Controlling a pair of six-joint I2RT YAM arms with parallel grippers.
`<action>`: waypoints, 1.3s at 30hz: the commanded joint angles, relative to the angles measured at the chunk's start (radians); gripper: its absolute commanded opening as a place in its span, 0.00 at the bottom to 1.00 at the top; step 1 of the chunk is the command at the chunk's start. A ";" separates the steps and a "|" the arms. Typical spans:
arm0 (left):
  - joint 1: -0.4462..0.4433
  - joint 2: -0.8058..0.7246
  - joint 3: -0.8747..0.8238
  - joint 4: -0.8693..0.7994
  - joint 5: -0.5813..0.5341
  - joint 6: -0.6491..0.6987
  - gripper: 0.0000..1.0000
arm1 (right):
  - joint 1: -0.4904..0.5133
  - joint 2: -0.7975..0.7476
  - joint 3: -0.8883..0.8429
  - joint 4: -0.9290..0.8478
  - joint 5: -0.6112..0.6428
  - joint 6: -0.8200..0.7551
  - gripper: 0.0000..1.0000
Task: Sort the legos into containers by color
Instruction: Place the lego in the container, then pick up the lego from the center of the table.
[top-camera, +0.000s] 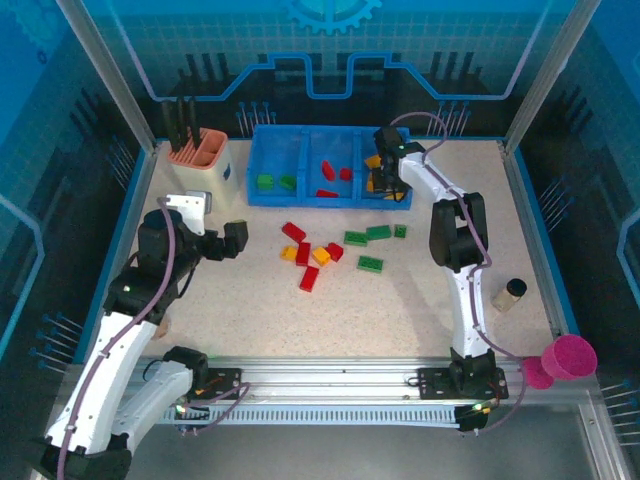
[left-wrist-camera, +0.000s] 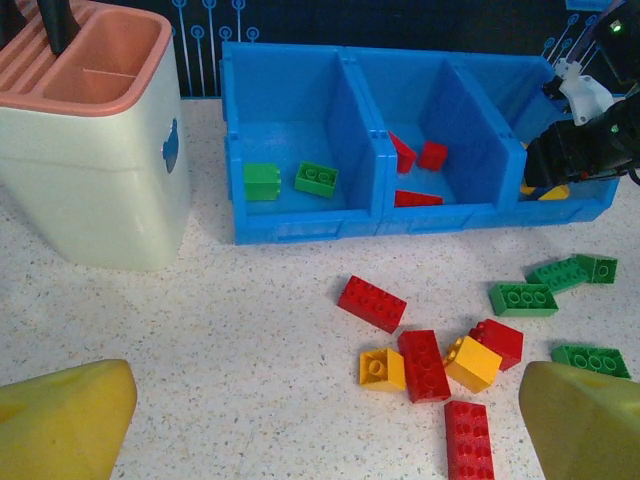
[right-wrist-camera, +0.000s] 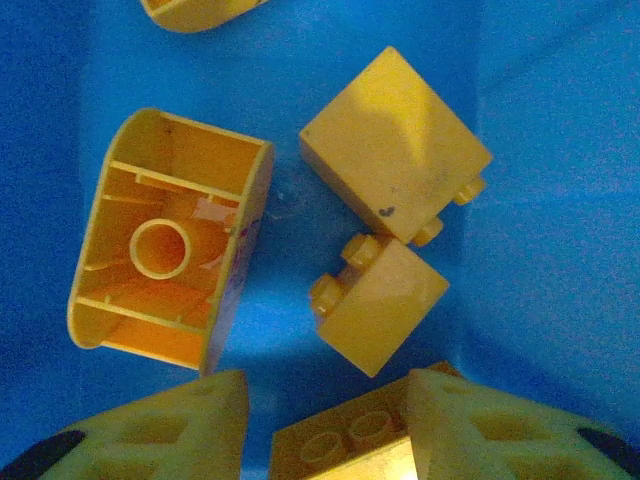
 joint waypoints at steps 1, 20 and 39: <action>0.007 -0.009 -0.005 0.033 -0.010 0.008 0.99 | 0.024 -0.082 -0.017 -0.034 0.000 -0.022 0.47; 0.008 -0.008 0.006 0.028 -0.008 0.020 0.99 | 0.362 -0.414 -0.388 0.170 -0.368 -0.445 0.64; 0.011 -0.022 -0.011 0.039 0.021 0.032 0.99 | 0.487 -0.185 -0.291 0.192 -0.585 -0.748 0.72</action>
